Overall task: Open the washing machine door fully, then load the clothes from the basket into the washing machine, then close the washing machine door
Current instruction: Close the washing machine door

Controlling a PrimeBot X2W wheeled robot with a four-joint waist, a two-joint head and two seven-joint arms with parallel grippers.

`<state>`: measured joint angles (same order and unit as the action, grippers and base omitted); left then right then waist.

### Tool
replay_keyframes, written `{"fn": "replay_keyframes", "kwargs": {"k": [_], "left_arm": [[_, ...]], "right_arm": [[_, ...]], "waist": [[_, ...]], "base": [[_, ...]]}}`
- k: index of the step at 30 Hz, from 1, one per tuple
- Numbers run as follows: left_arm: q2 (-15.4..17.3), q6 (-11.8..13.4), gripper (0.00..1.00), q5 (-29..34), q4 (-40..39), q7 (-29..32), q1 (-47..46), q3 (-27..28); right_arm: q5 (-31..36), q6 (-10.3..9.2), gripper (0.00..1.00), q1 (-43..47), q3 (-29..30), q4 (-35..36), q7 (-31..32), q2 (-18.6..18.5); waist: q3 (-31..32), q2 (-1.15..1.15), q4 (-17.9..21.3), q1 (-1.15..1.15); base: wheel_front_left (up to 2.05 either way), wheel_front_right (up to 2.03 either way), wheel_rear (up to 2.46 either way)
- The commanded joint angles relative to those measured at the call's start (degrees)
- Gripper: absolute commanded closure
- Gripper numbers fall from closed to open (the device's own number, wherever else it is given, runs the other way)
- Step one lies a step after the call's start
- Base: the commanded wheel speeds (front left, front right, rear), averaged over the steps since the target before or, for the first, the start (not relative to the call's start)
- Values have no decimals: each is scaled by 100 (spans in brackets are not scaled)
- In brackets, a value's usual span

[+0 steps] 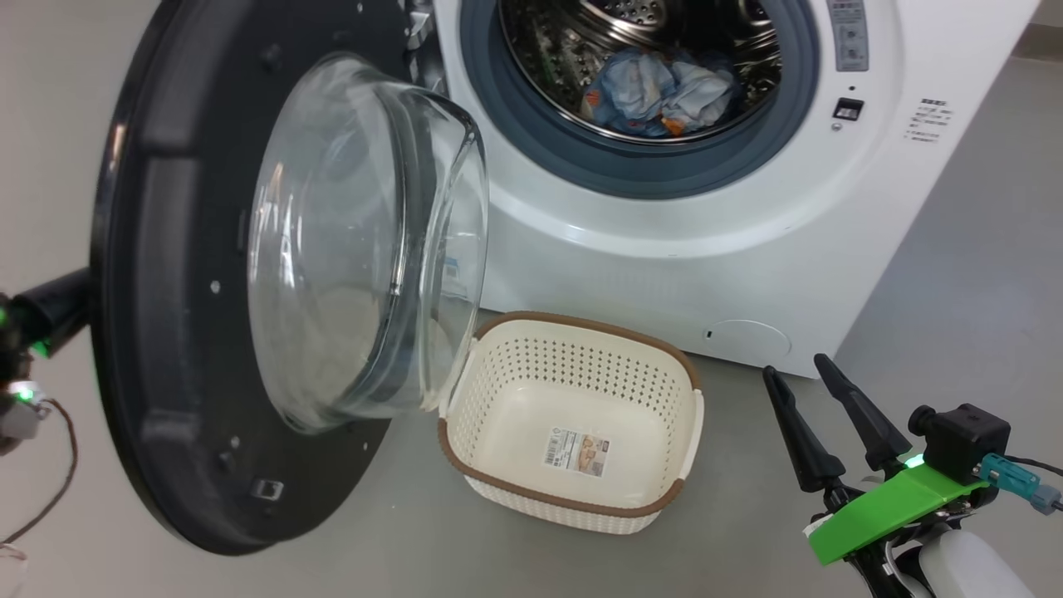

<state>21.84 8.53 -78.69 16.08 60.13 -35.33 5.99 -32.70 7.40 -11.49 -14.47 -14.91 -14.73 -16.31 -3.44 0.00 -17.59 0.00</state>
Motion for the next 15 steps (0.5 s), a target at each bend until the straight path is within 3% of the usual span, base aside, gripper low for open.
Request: {"fn": "replay_keyframes", "kwargs": {"k": [1,15], "left_arm": [[196,72,100,-53,-323,92,-20,110],[0,311,100,-70,-1006,164,186,-18]], "right_arm": [[-49,9,0,59,-140,120,-27,-27],[-38,9,0,103,-134,119,-27,0]], "waist": [[41,0,85,0],[65,0,516,0]], "base": [[0,0,0],[0,0,0]]}}
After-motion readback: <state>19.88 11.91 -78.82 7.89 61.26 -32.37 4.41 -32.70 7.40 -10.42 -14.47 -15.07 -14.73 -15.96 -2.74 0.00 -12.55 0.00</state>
